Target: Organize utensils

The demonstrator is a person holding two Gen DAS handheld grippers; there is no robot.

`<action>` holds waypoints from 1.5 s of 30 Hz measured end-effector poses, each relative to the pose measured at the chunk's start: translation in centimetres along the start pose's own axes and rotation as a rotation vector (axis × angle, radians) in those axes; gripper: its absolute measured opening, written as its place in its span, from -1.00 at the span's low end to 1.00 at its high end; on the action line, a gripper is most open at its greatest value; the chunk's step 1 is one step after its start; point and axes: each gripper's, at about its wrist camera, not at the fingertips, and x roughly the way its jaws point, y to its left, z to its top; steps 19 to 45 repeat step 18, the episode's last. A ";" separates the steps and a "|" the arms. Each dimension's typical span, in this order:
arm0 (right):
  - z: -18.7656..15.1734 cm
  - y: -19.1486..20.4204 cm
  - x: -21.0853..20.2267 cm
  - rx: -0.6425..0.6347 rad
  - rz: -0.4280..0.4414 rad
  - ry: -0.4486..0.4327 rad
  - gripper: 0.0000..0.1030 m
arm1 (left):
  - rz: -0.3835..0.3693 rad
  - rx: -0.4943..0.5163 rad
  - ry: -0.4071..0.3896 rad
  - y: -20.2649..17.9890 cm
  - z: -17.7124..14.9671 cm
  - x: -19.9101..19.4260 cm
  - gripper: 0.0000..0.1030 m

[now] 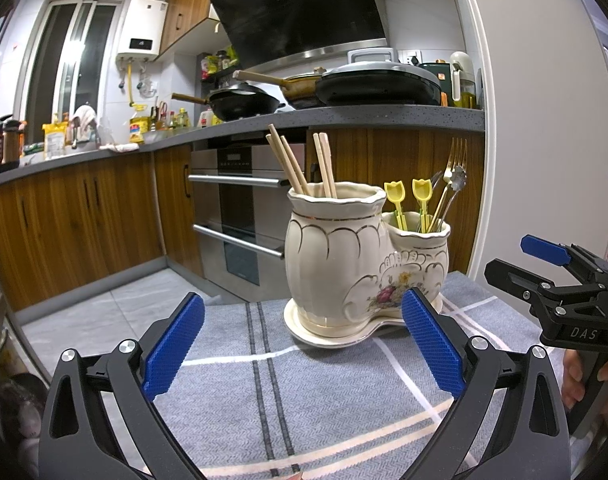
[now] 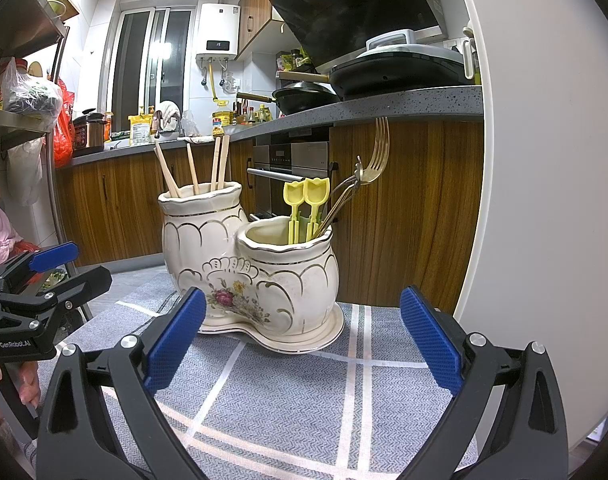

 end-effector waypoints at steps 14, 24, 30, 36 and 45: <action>0.0 0.0 0.0 0.000 0.000 0.000 0.89 | 0.013 -0.003 0.005 0.0 0.0 0.1 0.90; 0.0 0.0 0.0 0.000 0.000 0.000 0.89 | 0.014 -0.003 0.006 0.0 0.0 0.2 0.90; 0.0 0.0 0.0 0.000 0.000 0.000 0.89 | 0.014 -0.003 0.006 0.0 0.0 0.2 0.90; 0.0 0.0 0.0 0.000 0.000 0.000 0.89 | 0.014 -0.003 0.006 0.0 0.0 0.2 0.90; 0.0 0.0 0.0 0.000 0.000 0.000 0.89 | 0.014 -0.003 0.006 0.0 0.0 0.2 0.90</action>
